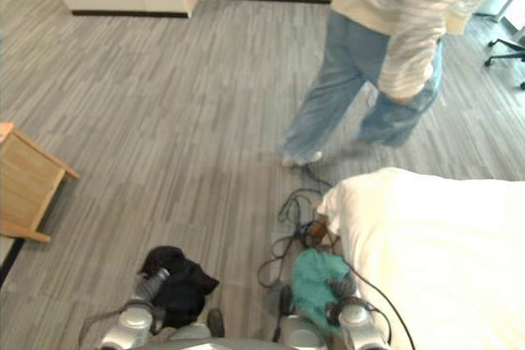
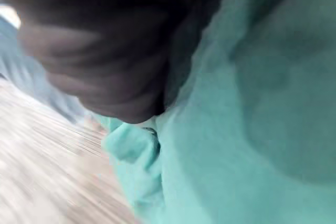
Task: Tidy up the quilt and then pick up the clothes from the bed and put them into the laundry hamper.
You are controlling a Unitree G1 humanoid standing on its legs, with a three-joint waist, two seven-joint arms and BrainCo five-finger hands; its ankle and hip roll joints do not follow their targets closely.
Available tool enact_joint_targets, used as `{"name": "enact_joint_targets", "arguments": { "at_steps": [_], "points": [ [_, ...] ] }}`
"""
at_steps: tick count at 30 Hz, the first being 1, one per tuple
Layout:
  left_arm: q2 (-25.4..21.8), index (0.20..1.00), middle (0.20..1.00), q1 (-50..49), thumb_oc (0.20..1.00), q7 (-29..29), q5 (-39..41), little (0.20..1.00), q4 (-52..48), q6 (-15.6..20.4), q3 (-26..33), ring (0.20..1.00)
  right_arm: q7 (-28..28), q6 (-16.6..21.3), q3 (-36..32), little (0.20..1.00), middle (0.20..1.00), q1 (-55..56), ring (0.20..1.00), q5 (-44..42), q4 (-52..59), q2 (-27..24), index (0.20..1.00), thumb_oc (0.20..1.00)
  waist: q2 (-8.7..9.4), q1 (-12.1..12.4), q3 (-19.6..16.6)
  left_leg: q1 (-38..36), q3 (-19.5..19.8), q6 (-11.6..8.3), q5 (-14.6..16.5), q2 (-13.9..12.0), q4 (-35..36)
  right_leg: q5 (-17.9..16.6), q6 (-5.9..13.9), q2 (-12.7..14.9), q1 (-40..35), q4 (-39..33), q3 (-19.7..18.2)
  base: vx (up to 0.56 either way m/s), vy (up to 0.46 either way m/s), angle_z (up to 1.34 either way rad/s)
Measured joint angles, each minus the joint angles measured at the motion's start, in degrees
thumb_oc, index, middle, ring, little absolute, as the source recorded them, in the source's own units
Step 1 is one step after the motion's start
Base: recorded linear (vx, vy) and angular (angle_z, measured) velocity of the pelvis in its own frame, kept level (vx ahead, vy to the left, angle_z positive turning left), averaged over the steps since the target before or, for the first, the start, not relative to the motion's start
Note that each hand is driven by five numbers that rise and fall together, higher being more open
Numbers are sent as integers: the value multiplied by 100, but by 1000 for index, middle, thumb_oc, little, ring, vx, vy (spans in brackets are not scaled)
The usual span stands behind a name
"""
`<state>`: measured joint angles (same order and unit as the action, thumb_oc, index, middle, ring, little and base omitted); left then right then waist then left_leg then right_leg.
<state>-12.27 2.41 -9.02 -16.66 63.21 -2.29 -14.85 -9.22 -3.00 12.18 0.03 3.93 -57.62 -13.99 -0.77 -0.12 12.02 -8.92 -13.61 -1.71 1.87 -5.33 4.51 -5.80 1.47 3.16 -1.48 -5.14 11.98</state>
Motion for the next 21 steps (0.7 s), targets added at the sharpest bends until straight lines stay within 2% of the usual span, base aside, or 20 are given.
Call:
{"name": "enact_joint_targets", "arguments": {
  "at_steps": [6,8,9,10,11,12,13,14,15,16,17,18,19,20,21],
  "points": [
    [-46,200,200,-172,200,-16,-137,200,151,-66,19,200,69,-94,-9,200,200,341,200,52,19,-9,200,200,111,-110,-91,-36,-118,-10,1,-69,1,35,-56,-71,-13,0,-5,46,-109,-3],
    [-75,200,200,-138,200,-17,6,200,175,-55,22,200,77,-98,-12,200,200,355,200,23,226,1,200,200,115,-115,-105,100,-144,-87,-18,-150,-267,89,-131,-129,-17,6,58,3,-221,1],
    [-137,200,200,-64,200,-34,83,200,314,-34,53,200,80,-40,-18,200,200,315,200,-48,236,33,200,200,170,-1,-93,500,-103,-295,126,-276,-1124,275,-390,-122,79,371,291,101,-183,-8],
    [-139,200,200,-11,200,-53,92,200,368,-9,66,200,81,-34,-47,200,200,247,200,-68,133,68,200,200,240,78,-94,810,-94,-443,223,-360,-1845,485,-488,-84,200,749,388,172,-137,-21],
    [-212,200,200,62,200,-75,120,200,424,-17,68,200,83,-40,-45,200,200,230,200,-87,25,88,200,200,333,103,-93,1048,-116,-478,215,-367,-2454,603,-561,10,211,713,334,267,-87,-15],
    [-110,200,200,20,200,-144,318,200,550,-28,133,200,94,-14,-19,200,200,223,200,-246,-7,87,200,200,377,117,-87,1449,36,-600,-99,-426,-3346,614,-553,-50,-304,-36,328,200,-45,-21],
    [-43,200,200,7,200,-165,324,200,538,-19,119,200,87,19,19,200,200,161,200,-286,-51,80,200,200,350,167,-69,1601,44,-629,-118,-396,-3314,718,-415,9,-257,-34,298,237,-11,-20],
    [79,200,200,3,200,-194,343,200,565,-20,125,200,73,51,81,200,200,115,200,-287,-159,10,200,200,136,166,-99,1647,82,-603,-145,-543,-2885,879,-176,-120,-266,92,354,434,45,-21],
    [193,200,200,83,200,-252,462,200,573,-1,83,200,73,71,115,200,200,29,200,-289,-160,-100,200,200,-195,141,-91,1761,52,-735,-224,-776,-2375,1113,-349,-157,70,1101,387,635,85,15],
    [182,200,200,208,200,-238,476,200,572,-4,28,200,73,32,162,200,200,-34,200,-292,-276,-109,200,200,-197,85,-20,1870,-165,-764,-155,-834,-2064,1127,-835,-152,44,1092,434,593,103,14],
    [169,200,200,226,200,-233,479,200,557,1,-8,200,77,34,178,200,200,-1,200,-292,-266,-94,200,200,-86,137,-20,1817,-373,-711,-199,-739,-1731,1145,-854,-46,64,1026,417,444,96,2],
    [92,200,200,241,200,-241,512,200,554,12,98,200,68,78,203,200,200,-39,200,-289,-307,-70,200,200,51,181,-58,1908,-1027,-754,-329,-670,-1270,1137,-835,11,7,662,456,400,78,-14],
    [66,200,200,293,200,-249,518,200,566,1,139,200,64,78,183,200,200,-51,200,-289,-313,-63,200,200,101,180,-38,1932,-1249,-700,-399,-595,-958,1092,-773,15,-147,372,455,493,70,9],
    [71,200,200,309,200,-259,522,200,653,6,166,200,53,78,194,200,200,-56,200,-288,-405,-62,200,200,107,178,-39,1952,-1465,-742,-482,-551,-563,1062,-698,-47,-301,-30,487,331,40,21],
    [127,200,200,384,200,-269,527,200,711,21,232,200,51,45,184,200,200,-139,200,-288,-550,-79,200,200,32,200,-33,1988,-1681,-774,-523,-650,-54,1068,-657,-138,-264,23,617,600,47,36]
  ]
}}
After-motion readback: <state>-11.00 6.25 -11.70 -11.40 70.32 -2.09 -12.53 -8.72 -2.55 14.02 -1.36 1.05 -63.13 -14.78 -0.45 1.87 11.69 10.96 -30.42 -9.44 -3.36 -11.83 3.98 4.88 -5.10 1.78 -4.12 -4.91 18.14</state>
